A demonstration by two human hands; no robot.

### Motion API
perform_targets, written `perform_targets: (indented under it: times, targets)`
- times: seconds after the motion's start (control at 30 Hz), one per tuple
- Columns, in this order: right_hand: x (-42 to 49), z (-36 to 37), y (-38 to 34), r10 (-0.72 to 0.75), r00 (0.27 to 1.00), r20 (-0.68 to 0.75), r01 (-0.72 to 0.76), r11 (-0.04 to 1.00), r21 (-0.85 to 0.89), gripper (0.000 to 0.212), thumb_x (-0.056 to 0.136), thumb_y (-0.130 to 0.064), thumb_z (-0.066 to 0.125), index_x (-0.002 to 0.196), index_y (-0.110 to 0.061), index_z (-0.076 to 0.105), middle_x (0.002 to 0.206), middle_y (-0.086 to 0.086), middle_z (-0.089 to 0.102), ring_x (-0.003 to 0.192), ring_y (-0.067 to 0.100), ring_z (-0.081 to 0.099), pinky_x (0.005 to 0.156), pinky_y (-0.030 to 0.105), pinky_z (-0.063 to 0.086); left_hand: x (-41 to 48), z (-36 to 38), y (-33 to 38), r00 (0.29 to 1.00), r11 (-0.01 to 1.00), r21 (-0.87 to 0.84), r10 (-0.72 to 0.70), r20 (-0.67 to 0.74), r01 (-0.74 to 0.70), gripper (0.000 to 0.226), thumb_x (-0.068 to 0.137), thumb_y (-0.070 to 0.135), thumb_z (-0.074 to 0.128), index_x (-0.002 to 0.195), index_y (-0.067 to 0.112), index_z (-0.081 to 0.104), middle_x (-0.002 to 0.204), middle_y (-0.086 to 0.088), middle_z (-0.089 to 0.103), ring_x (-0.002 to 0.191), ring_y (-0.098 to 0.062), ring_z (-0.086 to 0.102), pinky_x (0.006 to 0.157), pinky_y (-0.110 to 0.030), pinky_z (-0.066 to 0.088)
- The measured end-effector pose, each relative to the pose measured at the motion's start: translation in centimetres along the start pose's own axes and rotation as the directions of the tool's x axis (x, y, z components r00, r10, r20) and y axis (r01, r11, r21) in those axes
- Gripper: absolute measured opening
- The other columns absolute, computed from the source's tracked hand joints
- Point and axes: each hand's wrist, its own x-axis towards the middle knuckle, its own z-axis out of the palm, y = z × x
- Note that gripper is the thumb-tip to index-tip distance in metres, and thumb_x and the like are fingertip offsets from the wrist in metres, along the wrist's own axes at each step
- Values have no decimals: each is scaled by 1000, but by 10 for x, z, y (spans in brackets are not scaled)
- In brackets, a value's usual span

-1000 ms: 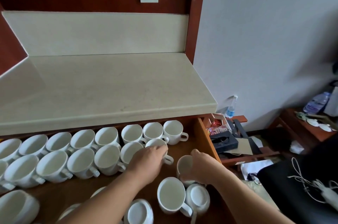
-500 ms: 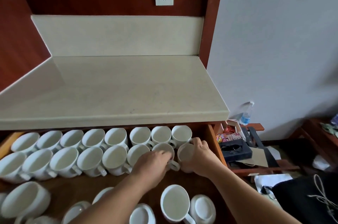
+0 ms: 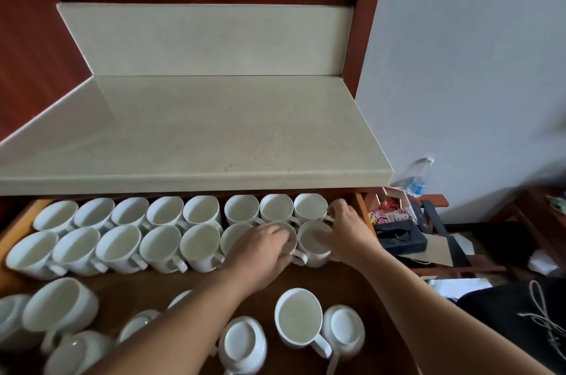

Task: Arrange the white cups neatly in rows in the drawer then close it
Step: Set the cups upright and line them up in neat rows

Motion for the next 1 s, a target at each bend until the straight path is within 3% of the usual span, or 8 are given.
perform_targets:
  times: [0.13, 0.27, 0.43, 0.53, 0.63, 0.73, 0.87, 1.0]
  targets:
    - [2, -26, -31, -65, 992, -104, 63, 998, -24, 11, 88, -32, 64, 91, -23, 59, 88, -7, 64, 80, 15, 58, 59, 28, 41, -8, -40, -16, 985, 975, -149, -171, -38, 164, 24, 94, 30, 63, 118, 28, 67, 112, 10, 71, 102, -13, 65, 84, -32, 53]
    - [3, -19, -83, -138, 989, 54, 136, 990, 40, 9, 87, -33, 67, 89, -25, 65, 79, -5, 70, 73, 16, 65, 61, 31, 49, -40, -84, -54, 936, 924, -172, -350, -24, 341, 19, 93, 28, 63, 109, 34, 71, 95, 12, 74, 87, -9, 68, 78, -32, 56]
    - [-11, 33, -149, -303, 929, 215, 286, 952, 104, 14, 86, -30, 68, 82, -16, 68, 74, 3, 73, 73, 21, 70, 71, 39, 58, -121, -119, -117, 866, 859, -145, -499, -26, 490, 17, 92, 25, 68, 108, 31, 73, 91, 16, 74, 86, -1, 67, 77, -28, 55]
    - [-23, 69, -181, -324, 894, 310, 308, 946, 101, 12, 85, -33, 69, 83, -22, 67, 76, 0, 72, 75, 21, 71, 74, 40, 60, -165, -137, -152, 831, 825, -123, -556, -2, 551, 13, 94, 25, 68, 103, 34, 71, 85, 18, 72, 82, 3, 65, 74, -25, 54]
    - [-32, 100, -209, -325, 880, 345, 334, 942, 36, 17, 83, -34, 67, 86, -18, 69, 78, 4, 74, 72, 19, 71, 67, 35, 57, -196, -151, -190, 811, 803, -141, -585, -2, 579, 13, 95, 27, 67, 97, 40, 69, 83, 22, 72, 81, 5, 65, 79, -30, 58]
    - [-39, 126, -241, -311, 882, 354, 339, 941, -18, 21, 83, -36, 68, 88, -15, 70, 80, 4, 74, 74, 17, 69, 71, 36, 56, -222, -163, -224, 810, 802, -151, -587, -14, 578, 13, 95, 25, 67, 104, 33, 72, 84, 19, 72, 81, 3, 65, 75, -25, 54]
    - [-54, 167, -284, -290, 906, 307, 316, 948, -37, 25, 83, -34, 68, 83, -9, 66, 77, 6, 70, 64, 14, 56, 61, 32, 46, -259, -172, -266, 835, 828, -124, -550, 3, 547, 12, 92, 33, 66, 102, 39, 70, 89, 23, 69, 83, 5, 63, 75, -24, 55]
    - [-77, 213, -321, -227, 916, 331, 250, 968, -30, 31, 80, -50, 69, 104, -30, 66, 98, -8, 69, 89, 12, 64, 80, 31, 54, -288, -173, -301, 864, 858, -104, -502, 40, 503, 22, 88, 35, 65, 110, 38, 68, 108, 20, 60, 96, -1, 61, 85, -33, 56]
